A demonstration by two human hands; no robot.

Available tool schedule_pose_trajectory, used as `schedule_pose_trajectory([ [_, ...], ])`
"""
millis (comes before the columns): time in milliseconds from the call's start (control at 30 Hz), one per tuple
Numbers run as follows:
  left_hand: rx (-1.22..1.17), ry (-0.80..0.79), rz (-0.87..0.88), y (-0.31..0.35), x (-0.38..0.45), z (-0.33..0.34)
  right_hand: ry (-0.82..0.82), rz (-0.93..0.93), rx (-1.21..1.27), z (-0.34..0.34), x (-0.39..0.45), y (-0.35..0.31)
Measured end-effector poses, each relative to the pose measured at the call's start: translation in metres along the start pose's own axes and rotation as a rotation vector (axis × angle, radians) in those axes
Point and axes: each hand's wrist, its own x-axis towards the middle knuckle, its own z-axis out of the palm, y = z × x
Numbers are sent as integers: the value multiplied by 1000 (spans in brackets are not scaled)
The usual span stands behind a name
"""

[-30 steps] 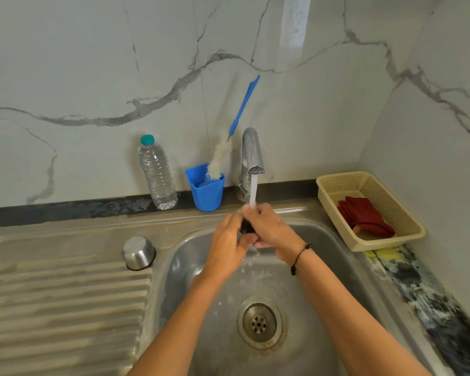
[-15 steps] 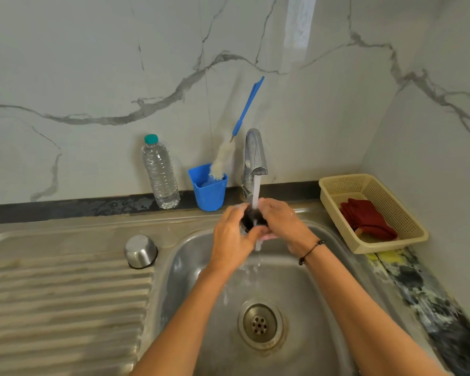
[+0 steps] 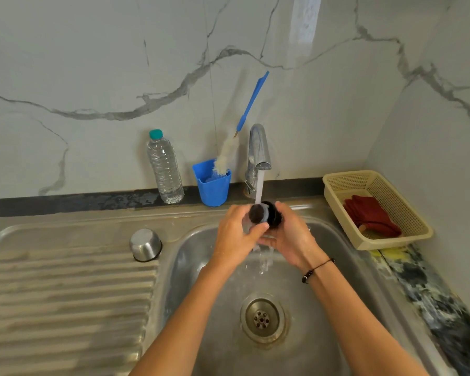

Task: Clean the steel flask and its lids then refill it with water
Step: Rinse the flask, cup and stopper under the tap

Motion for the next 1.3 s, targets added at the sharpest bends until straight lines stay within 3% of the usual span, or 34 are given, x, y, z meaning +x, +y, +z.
schedule_pose_trajectory([
  [100,73,45,36,-3,-1,1,-40,-25,-185,4,-1,-3],
  [233,178,57,100,-6,-4,2,46,-64,-446,3,-3,-7],
  [367,222,0,97,-9,-10,0,-45,-36,-610,2,-2,-12],
  [467,196,-67,71,-11,-14,-2,-25,-26,-592,-1,-3,-20],
  [600,251,-151,-22,-17,-12,-8,52,-2,-378,-7,-4,-21],
  [700,303,-231,-91,-20,-15,-10,87,76,-513,-9,-4,-9],
  [767,325,-273,-124,-24,-17,-10,107,63,-456,-10,-1,-6],
  [833,331,-288,-146,-26,-19,-11,117,75,-338,-11,0,-6],
  [933,326,-306,-161,-30,-21,-11,123,113,-400,-13,-3,-4],
  [1033,327,-297,-151,-27,-21,-11,99,128,-290,-14,-1,-3],
  [1300,233,-370,-237,-20,-23,-8,58,154,-508,-20,-5,14],
])
